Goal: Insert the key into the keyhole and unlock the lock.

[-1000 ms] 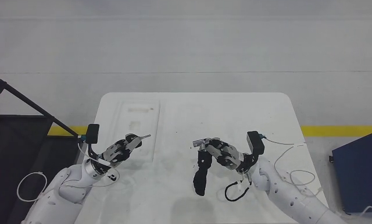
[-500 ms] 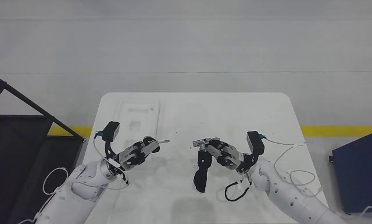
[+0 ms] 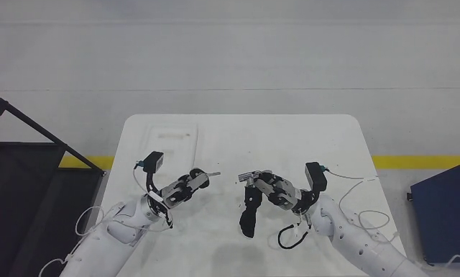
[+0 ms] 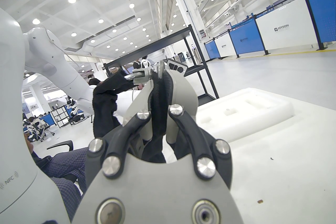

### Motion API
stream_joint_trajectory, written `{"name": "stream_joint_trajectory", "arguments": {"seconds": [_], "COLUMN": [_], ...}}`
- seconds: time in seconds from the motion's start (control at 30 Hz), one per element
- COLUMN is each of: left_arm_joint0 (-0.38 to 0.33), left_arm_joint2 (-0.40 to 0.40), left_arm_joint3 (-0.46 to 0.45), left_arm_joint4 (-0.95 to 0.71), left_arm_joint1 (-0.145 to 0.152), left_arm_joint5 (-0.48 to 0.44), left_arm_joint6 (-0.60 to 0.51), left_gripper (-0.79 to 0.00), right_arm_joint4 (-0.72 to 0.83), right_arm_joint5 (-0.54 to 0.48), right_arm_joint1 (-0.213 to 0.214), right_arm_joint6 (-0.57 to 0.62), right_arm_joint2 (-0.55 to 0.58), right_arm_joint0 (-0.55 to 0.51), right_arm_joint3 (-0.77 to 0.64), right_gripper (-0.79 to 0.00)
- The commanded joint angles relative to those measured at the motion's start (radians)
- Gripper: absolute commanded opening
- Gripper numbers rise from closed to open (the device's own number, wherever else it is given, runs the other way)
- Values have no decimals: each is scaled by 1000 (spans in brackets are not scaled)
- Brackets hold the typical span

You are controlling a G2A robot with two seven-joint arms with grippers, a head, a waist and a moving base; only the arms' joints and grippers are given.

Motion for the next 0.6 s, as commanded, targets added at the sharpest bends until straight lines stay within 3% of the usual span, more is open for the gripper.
{"name": "stream_joint_trajectory", "arguments": {"seconds": [0.0, 0.57], "left_arm_joint0": [-13, 13], "left_arm_joint2": [18, 36], "left_arm_joint3": [2, -64], "left_arm_joint4": [6, 68], "left_arm_joint1": [-6, -27], "left_arm_joint5": [0, 0], "left_arm_joint6": [-1, 55], "left_gripper": [-785, -785], "right_arm_joint4": [0, 0], "right_arm_joint5": [0, 0], "right_arm_joint1": [0, 0], "right_arm_joint6": [0, 0], "right_arm_joint2": [0, 0], "right_arm_joint0": [0, 0], "right_arm_joint3": [0, 0], "right_gripper": [-785, -785]}}
